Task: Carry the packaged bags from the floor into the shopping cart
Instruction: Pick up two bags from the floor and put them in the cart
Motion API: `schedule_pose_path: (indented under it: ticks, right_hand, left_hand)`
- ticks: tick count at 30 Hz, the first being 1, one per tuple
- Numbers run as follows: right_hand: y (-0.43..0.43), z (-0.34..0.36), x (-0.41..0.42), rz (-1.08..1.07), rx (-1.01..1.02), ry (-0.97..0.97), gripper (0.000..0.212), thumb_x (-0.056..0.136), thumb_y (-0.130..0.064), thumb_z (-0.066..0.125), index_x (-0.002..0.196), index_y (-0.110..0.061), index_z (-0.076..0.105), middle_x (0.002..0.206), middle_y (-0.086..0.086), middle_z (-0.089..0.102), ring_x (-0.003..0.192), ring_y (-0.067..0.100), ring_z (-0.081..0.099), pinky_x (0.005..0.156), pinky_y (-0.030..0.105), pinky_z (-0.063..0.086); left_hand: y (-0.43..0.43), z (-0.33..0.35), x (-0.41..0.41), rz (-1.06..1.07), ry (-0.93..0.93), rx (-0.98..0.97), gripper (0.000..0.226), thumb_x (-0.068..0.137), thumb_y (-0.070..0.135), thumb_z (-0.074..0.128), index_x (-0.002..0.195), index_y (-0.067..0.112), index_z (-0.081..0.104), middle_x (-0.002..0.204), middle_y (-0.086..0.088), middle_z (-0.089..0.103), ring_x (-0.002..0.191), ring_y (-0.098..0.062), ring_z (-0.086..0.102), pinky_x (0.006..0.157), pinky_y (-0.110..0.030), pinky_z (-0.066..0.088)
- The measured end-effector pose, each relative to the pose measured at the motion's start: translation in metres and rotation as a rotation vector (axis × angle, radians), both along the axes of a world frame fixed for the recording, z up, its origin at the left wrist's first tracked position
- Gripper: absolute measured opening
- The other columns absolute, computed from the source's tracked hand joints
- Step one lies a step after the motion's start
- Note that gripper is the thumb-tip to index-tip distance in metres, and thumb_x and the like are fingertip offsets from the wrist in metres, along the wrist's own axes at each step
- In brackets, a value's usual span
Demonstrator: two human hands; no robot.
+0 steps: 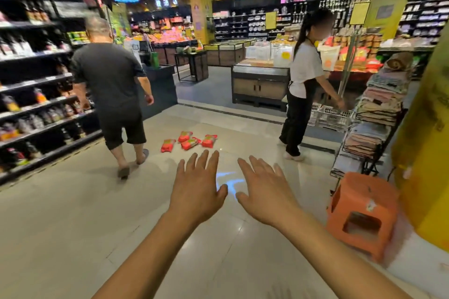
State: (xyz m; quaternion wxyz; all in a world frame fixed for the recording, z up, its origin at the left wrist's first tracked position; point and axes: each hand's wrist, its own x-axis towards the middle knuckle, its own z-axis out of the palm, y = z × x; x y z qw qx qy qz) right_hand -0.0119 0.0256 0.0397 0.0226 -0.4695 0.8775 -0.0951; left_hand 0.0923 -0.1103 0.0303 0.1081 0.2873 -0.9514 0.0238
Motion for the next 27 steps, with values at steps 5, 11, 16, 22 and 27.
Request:
schedule_pose_path:
  ticks: [5,11,16,22,27]
  right_hand:
    - [-0.020,0.007,-0.062,0.061,-0.013,0.002,0.074,0.104,-0.047,0.044,0.163,-0.028,0.003,0.172,0.006,0.001,0.158,0.027,0.004,0.127,0.051,0.003]
    - [-0.059,0.005,-0.112,0.125,-0.001,-0.003,0.074,0.104,-0.049,0.042,0.163,-0.028,0.004,0.172,0.005,0.002,0.158,0.027,0.004,0.127,0.050,0.004]
    - [-0.111,-0.003,-0.144,0.156,0.004,0.005,0.074,0.103,-0.055,0.041,0.163,-0.029,0.006,0.172,0.005,0.004,0.158,0.027,0.005,0.126,0.051,0.004]
    - [-0.186,-0.014,-0.184,0.179,0.058,0.019,0.074,0.104,-0.053,0.042,0.163,-0.027,0.005,0.171,0.005,0.004,0.158,0.027,0.005,0.126,0.050,0.004]
    - [-0.272,-0.012,-0.220,0.169,0.095,0.037,0.074,0.104,-0.052,0.042,0.163,-0.026,0.006,0.171,0.006,0.005,0.158,0.026,0.005,0.126,0.051,0.006]
  left_hand:
    - [-0.013,0.003,-0.054,0.098,-0.028,0.001,0.085,0.098,0.067,0.042,0.163,0.030,0.002,0.173,-0.001,0.004,0.159,-0.028,0.007,0.127,-0.052,0.007]
    - [-0.041,0.004,-0.092,0.166,-0.043,-0.014,0.083,0.099,0.066,0.041,0.163,0.030,0.002,0.173,0.000,0.004,0.158,-0.029,0.008,0.128,-0.052,0.008]
    - [-0.083,-0.003,-0.115,0.198,-0.013,-0.014,0.083,0.099,0.064,0.042,0.163,0.028,0.004,0.173,-0.001,0.006,0.158,-0.030,0.010,0.127,-0.052,0.009]
    - [-0.162,-0.020,-0.151,0.219,0.002,0.019,0.082,0.099,0.064,0.042,0.163,0.028,0.004,0.172,-0.002,0.006,0.158,-0.030,0.009,0.126,-0.051,0.009]
    - [-0.253,-0.030,-0.188,0.204,0.023,0.035,0.082,0.100,0.063,0.042,0.164,0.026,0.005,0.172,-0.004,0.007,0.158,-0.030,0.011,0.126,-0.051,0.009]
